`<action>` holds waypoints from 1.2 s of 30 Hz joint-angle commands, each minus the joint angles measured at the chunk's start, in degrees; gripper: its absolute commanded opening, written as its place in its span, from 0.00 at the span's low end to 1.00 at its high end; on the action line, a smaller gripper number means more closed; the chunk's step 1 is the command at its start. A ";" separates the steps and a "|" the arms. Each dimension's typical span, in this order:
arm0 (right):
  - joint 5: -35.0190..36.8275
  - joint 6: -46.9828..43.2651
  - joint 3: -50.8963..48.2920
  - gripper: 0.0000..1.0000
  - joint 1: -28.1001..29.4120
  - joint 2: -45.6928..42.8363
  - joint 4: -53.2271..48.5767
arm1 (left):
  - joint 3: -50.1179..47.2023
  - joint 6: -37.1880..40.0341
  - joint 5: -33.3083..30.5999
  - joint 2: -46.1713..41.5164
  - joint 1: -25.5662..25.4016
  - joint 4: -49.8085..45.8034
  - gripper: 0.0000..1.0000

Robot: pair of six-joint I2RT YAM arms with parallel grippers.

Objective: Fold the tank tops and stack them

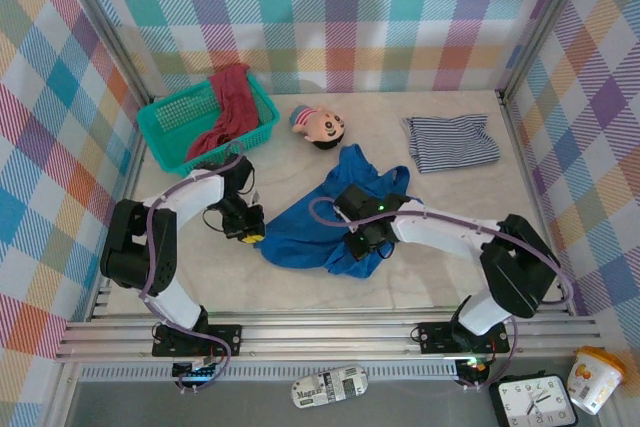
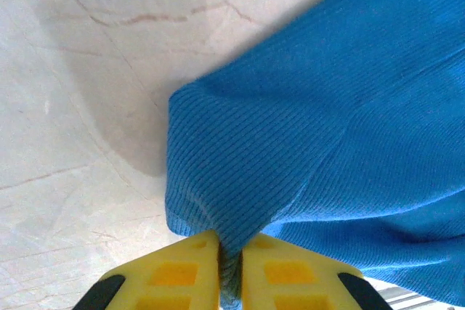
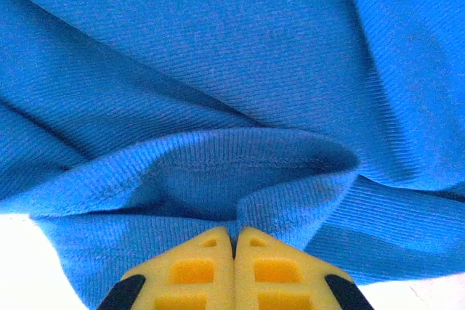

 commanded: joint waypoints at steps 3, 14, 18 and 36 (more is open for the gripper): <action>0.99 0.78 -2.51 0.01 -0.71 -5.48 -1.80 | 2.33 1.58 -1.06 0.77 2.18 -2.36 0.16; 0.60 0.53 -5.95 0.00 -4.73 -10.56 -2.15 | 1.20 1.87 0.87 0.85 3.29 -2.42 0.25; 0.78 0.04 -6.54 0.00 -5.65 -10.99 -2.23 | -0.43 2.52 -1.88 -0.68 3.29 -3.38 0.32; 0.39 -0.02 -8.57 0.00 -6.89 -11.74 -1.42 | -1.76 4.00 1.76 2.61 1.22 -1.17 0.32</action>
